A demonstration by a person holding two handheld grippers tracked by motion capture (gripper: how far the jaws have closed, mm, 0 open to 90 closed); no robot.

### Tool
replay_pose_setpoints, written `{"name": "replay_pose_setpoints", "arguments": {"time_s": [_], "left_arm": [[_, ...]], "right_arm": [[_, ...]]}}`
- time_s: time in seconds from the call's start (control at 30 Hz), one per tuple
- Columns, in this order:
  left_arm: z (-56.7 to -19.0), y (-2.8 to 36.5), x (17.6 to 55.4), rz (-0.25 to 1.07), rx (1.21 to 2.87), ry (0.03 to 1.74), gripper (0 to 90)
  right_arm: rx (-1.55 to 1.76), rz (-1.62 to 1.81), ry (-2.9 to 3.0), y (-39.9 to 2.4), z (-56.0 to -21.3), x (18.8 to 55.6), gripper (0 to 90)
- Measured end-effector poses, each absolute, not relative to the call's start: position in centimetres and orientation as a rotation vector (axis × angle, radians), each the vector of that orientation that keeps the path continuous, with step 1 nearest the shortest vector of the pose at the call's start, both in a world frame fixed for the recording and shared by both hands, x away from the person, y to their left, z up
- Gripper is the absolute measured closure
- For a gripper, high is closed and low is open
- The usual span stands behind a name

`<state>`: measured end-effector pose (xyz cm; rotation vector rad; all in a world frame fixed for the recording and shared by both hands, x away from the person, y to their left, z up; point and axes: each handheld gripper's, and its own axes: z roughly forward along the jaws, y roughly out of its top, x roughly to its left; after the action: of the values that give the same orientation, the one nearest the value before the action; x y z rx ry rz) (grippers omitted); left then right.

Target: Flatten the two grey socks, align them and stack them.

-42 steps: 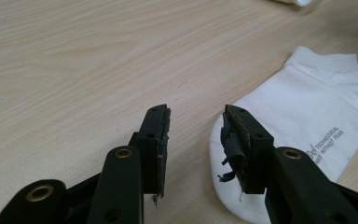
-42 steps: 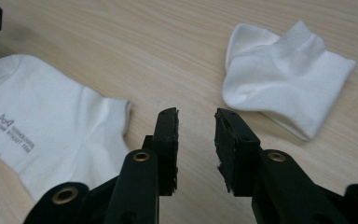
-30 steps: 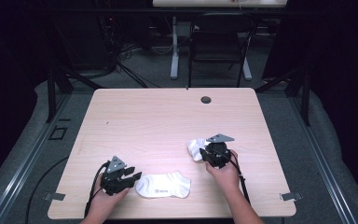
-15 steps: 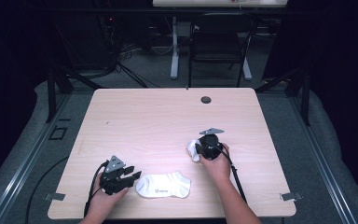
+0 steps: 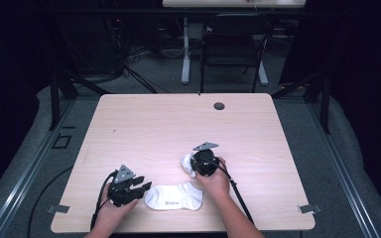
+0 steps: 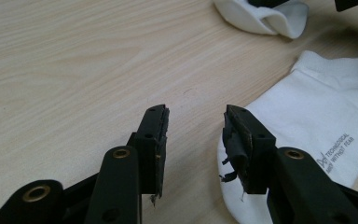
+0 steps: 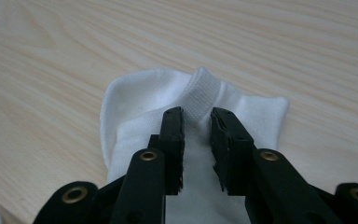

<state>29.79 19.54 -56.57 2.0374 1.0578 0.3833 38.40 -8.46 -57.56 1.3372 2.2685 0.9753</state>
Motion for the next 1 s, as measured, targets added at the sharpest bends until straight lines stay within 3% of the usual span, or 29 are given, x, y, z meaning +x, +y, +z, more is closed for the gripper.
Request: {"name": "replay_pose_setpoints", "arguments": {"time_s": [0.23, 0.67, 0.77, 0.9, 1.0], "left_arm": [[-56.5, 19.9, 29.9, 0.376, 2.031, 1.062, 59.5], [-56.5, 19.9, 30.0, 0.389, 2.032, 1.066, 59.3], [-56.5, 19.9, 30.0, 0.388, 2.030, 1.069, 59.3], [-56.5, 20.0, 30.1, 0.387, 2.028, 1.069, 59.3], [-56.6, 19.9, 30.1, 0.385, 2.030, 1.070, 59.1]], "right_arm": [[1.259, 0.986, 2.311, -5.8, -57.2, 37.5, 70.9], [1.106, 1.052, 2.385, -4.5, -55.9, 34.5, 61.6], [1.088, 0.988, 2.406, -4.2, -56.2, 34.3, 69.3], [1.117, 0.976, 2.401, -4.1, -56.4, 34.3, 87.6], [1.118, 0.987, 2.395, -4.2, -56.0, 34.3, 89.3]]}}
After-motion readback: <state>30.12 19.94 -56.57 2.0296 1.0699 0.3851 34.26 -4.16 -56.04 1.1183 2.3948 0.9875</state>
